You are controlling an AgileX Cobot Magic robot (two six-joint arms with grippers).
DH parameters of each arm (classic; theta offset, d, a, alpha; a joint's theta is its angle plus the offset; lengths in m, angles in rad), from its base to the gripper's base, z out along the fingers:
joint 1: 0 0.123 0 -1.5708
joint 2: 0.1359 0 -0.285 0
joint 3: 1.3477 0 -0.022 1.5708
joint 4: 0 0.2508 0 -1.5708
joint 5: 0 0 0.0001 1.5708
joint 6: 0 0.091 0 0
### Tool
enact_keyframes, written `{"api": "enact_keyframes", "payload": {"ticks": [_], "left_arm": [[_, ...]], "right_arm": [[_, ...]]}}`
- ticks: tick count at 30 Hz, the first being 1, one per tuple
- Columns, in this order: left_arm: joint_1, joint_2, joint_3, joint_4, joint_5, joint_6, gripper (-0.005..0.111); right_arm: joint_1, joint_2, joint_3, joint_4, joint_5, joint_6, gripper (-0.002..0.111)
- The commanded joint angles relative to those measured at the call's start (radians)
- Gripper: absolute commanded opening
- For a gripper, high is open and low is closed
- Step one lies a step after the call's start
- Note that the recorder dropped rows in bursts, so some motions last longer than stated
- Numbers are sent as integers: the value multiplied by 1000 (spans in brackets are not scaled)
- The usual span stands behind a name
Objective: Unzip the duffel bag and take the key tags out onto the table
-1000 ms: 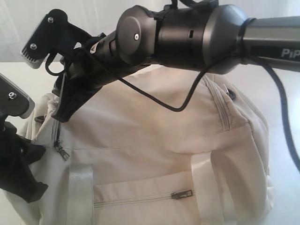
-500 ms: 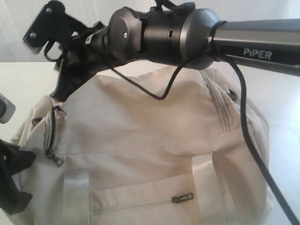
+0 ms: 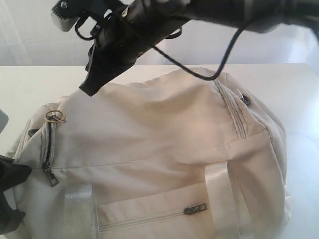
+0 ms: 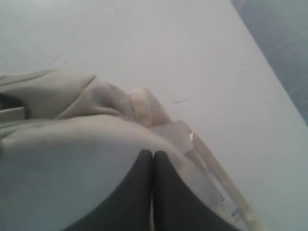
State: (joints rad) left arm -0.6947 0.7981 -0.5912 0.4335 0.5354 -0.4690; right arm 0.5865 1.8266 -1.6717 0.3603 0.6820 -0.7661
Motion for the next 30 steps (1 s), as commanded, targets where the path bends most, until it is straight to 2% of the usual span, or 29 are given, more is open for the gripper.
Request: {"api": "enact_keyframes", "payload": {"ticks": [1,4,7,9,11,14,16,30], "left_arm": [[-5,-14,5,-1,33,-1,0],[-5,-14,5,-1,33,-1,0],[-5,-14,5,-1,33,-1,0],[-5,-14,5,-1,33,-1,0],[-5,-14,5,-5,33,-1,0],[-5,-14,5,-7,33,-1,0],[-5,-14,5,-7,33,-1,0],[-5,-14,5,-7,29,-1,0]], "right_arm": [[-37,-84,-15,54,218,94,0],[-50,-89,-46,186,343,40,0],[-49,-61,-75,295,388,22,0],[-49,-27,-98,335,407,24,5],[-49,8,-120,368,428,35,15],[-44,54,-146,387,437,41,46],[-39,73,-155,387,428,53,62],[35,120,-156,264,292,91,61]]}}
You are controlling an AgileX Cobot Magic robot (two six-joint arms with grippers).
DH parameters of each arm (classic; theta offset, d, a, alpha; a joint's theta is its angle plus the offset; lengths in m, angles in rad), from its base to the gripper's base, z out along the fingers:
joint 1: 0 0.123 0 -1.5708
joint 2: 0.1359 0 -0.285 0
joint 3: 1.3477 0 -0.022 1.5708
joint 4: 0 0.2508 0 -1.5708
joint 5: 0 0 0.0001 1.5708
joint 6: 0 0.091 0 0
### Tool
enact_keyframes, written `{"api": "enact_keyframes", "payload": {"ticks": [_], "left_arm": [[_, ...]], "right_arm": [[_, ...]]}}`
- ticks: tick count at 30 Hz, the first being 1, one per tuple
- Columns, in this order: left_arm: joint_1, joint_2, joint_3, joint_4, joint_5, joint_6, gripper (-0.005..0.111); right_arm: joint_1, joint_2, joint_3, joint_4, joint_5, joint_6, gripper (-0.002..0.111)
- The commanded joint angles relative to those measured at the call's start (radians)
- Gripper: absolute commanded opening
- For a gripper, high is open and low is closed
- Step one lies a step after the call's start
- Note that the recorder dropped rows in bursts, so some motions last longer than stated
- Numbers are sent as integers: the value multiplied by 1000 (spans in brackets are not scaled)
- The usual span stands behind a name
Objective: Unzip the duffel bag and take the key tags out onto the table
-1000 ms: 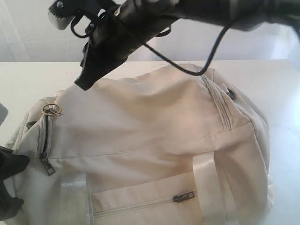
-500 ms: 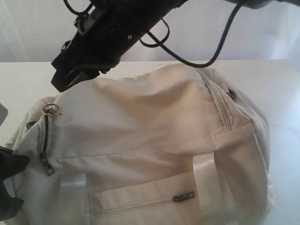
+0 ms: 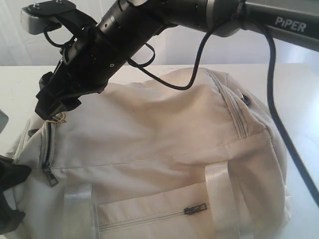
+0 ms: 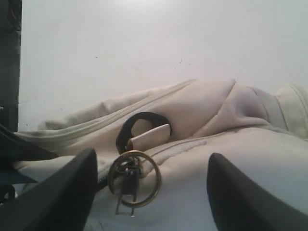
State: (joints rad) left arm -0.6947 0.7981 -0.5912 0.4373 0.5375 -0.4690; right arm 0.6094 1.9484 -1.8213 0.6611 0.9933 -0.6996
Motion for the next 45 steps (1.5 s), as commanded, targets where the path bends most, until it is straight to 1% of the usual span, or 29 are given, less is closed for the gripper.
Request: {"api": "enact_keyframes", "payload": {"ticks": [1,9,15,17,23,29,32,33,35,39,42,45], "left_arm": [[-5,-14,5,-11,25,-1,0],[-5,-14,5,-11,10,-1,0],[-5,-14,5,-11,10,-1,0],[-5,-14,5,-11,10,-1,0],[-5,-14,5,-11,10,-1,0],[-5,-14,5,-11,10,-1,0],[-5,-14,5,-11,10,-1,0],[-5,-14,5,-11,10,-1,0],[-5,-14,5,-11,10,-1,0],[-5,-14,5,-11,10,-1,0],[-5,-14,5,-11,10,-1,0],[-5,-14,5,-11,12,-1,0]], "right_arm": [[14,-2,-6,-38,-16,25,61],[48,2,-6,-78,-30,26,61],[51,37,-6,-86,-31,54,61],[51,38,-6,-84,-31,54,59],[51,38,-6,-84,-40,54,46],[51,38,-6,-84,-101,63,45],[51,33,-8,-84,-120,76,37],[51,28,-8,-84,-125,76,31],[51,19,-8,-84,-125,76,23],[51,2,-15,-103,-125,76,8],[48,-13,-20,-115,-127,76,2],[48,-41,-20,-120,-127,76,2]]}}
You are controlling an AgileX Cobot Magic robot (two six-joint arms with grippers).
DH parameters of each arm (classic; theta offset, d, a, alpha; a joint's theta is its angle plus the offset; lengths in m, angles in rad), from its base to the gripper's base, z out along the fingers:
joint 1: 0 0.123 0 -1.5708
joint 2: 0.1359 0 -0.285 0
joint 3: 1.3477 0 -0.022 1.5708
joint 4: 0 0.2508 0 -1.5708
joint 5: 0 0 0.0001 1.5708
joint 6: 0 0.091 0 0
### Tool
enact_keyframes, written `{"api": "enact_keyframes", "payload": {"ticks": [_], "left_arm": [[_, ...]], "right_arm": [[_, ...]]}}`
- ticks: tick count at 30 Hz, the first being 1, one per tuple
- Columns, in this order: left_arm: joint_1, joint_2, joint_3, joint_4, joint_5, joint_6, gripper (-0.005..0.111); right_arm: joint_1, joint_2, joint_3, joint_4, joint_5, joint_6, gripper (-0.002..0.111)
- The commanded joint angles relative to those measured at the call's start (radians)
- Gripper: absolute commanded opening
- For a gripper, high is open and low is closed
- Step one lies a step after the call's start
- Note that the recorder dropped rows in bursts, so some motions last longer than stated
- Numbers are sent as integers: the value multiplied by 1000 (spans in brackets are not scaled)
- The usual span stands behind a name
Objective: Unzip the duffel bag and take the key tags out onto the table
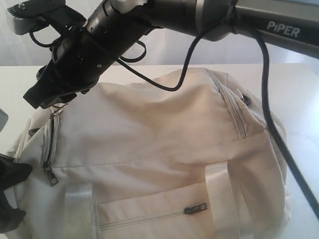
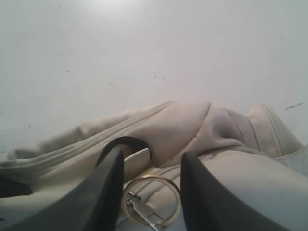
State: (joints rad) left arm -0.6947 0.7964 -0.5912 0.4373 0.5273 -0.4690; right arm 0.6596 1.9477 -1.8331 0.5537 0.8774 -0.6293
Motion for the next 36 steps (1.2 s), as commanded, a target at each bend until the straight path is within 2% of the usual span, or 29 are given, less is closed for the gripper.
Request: {"api": "enact_keyframes", "payload": {"ticks": [1,6,10,23,36], "left_arm": [[-5,-12,5,-11,25,-1,0],[-5,-12,5,-11,25,-1,0],[-5,-12,5,-11,25,-1,0],[-5,-12,5,-11,22,-1,0],[-5,-20,5,-44,24,19,0]], "right_arm": [[-2,-57,-8,-12,-1,6,2],[-2,-120,-8,-12,95,23,2],[-2,-141,-8,-12,98,23,2],[-2,-44,-8,43,-140,23,0],[-2,52,-8,58,-305,5,0]]}}
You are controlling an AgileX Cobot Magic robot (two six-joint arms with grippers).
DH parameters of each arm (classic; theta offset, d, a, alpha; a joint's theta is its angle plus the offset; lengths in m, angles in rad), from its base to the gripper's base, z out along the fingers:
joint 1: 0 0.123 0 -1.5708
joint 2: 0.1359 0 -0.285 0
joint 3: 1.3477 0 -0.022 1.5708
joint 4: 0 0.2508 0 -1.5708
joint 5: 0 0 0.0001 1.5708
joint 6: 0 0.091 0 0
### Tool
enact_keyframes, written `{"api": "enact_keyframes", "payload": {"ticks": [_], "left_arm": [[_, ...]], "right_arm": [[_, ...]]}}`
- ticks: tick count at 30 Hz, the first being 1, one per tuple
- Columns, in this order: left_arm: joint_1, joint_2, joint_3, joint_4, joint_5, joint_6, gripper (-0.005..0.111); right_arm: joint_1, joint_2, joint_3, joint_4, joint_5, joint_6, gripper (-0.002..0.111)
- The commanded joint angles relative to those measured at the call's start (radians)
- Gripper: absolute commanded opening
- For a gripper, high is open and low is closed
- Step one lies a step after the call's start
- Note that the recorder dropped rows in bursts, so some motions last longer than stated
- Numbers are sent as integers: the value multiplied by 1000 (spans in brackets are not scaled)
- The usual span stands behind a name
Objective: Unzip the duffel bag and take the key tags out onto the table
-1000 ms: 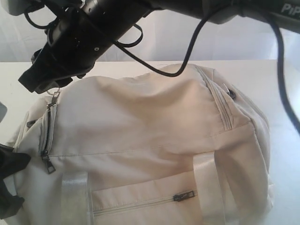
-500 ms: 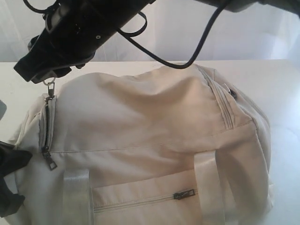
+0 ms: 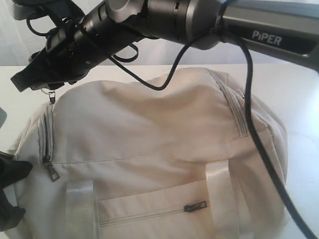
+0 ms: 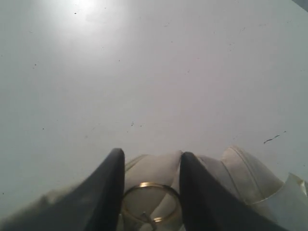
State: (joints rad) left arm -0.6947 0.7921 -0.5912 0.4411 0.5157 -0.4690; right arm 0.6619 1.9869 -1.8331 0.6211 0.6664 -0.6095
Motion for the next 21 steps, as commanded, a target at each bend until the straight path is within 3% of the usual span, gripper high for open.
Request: {"api": "enact_keyframes", "payload": {"ticks": [1,7,13,16,21], "left_arm": [[-5,-15,5,-58,36,31,0],[-5,-15,5,-150,36,153,0],[-5,-15,5,-149,43,156,0],[-5,-15,5,-142,57,156,0],[-5,-15,5,-142,53,184,0]], "right_arm": [[-4,17,-8,-9,-109,-15,0],[-6,42,-20,-19,-161,-15,0],[-25,73,-68,-23,-111,-15,0],[-35,73,-88,-31,-14,-15,0],[-51,49,-126,-36,320,-15,0]]}}
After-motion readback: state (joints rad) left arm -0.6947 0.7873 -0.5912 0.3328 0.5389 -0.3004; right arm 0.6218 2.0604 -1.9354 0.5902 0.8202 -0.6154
